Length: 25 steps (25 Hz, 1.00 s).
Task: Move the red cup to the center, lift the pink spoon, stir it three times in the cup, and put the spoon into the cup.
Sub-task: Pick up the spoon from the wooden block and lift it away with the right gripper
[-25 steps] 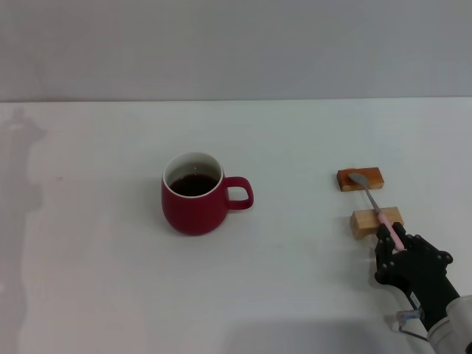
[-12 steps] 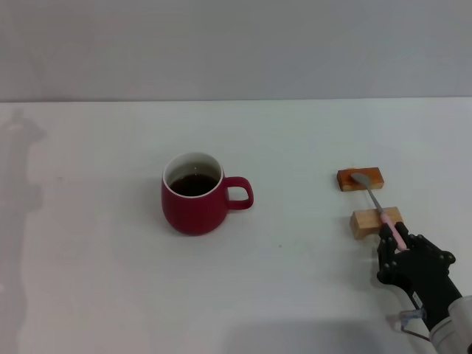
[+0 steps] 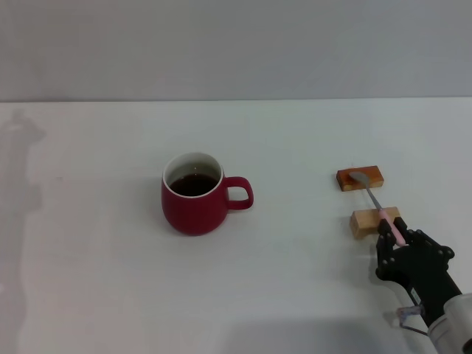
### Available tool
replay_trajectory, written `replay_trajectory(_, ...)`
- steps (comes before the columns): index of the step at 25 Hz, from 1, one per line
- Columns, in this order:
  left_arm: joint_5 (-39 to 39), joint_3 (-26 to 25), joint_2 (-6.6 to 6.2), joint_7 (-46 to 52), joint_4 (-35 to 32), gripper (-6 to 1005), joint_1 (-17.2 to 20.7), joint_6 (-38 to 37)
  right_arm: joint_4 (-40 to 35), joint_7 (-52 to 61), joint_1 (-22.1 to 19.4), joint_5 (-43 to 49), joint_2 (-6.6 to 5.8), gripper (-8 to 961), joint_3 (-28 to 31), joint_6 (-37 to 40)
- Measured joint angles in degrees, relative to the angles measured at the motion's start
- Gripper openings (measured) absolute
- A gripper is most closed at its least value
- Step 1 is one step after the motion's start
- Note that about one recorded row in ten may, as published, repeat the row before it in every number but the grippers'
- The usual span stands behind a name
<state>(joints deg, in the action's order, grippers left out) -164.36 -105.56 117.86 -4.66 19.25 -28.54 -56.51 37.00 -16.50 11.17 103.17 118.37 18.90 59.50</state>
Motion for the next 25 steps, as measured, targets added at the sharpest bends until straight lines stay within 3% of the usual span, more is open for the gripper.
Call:
replay_trajectory(11,0.0,0.0,0.0,0.0,0.0,44,0.4,0.0,2.3,-5.8,-0.6,-0.3,-0.31,165,0.7,0.0)
replay_trajectory(19,0.0,0.0,-0.06,0.0,0.0,45,0.6,0.0,7.6,-13.8,-2.6,-0.3,-1.45,165,2.8,0.1)
replay_trajectory(25,0.0,0.0,-0.09,0.0,0.0,45,0.8,-0.1,11.5,-17.7,-4.0,-0.1,-2.99,165,4.0,0.3)
